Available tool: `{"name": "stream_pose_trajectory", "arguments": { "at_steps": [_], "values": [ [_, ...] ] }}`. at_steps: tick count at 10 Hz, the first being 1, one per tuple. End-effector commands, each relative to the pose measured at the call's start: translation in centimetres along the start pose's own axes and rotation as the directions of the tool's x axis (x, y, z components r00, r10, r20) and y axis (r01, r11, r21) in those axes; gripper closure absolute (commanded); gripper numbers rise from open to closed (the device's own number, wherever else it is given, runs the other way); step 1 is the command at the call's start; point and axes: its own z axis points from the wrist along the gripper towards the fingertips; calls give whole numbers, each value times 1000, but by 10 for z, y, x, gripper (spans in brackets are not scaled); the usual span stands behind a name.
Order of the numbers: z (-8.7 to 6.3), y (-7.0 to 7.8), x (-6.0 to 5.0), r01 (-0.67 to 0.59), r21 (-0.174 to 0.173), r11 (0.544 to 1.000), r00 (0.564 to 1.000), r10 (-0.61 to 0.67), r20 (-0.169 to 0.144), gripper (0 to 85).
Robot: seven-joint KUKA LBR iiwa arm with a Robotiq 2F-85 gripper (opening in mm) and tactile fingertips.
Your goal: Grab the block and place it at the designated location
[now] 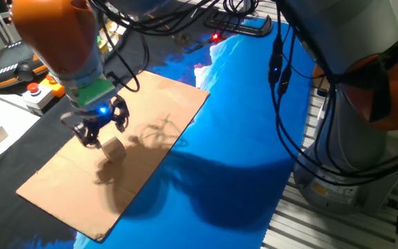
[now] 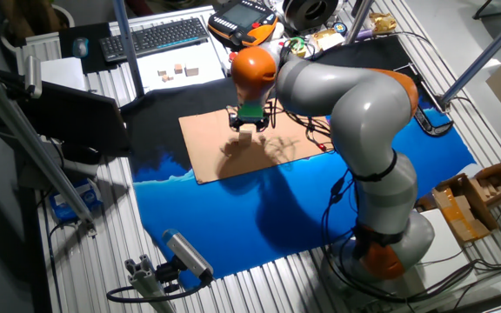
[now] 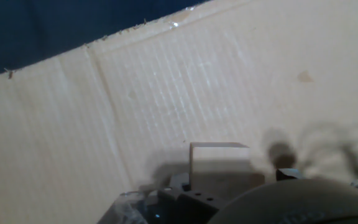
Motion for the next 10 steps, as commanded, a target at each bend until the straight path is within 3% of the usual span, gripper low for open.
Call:
{"name": "stream_pose_trajectory", "arguments": {
  "at_steps": [1, 3, 5, 9, 10],
  "values": [
    [-11, -3, -3, 8, 1, 1000, 1000, -8, -5, 167],
    [-26, -19, -8, 32, -2, 999, 999, -32, 2, 233],
    [-35, -35, -8, 62, -1, 998, 998, -61, 11, 380],
    [-64, -75, -10, 129, 4, 992, 992, -129, 7, 813],
    [-71, -84, -9, 143, 6, 990, 990, -143, 10, 843]
  ]
}}
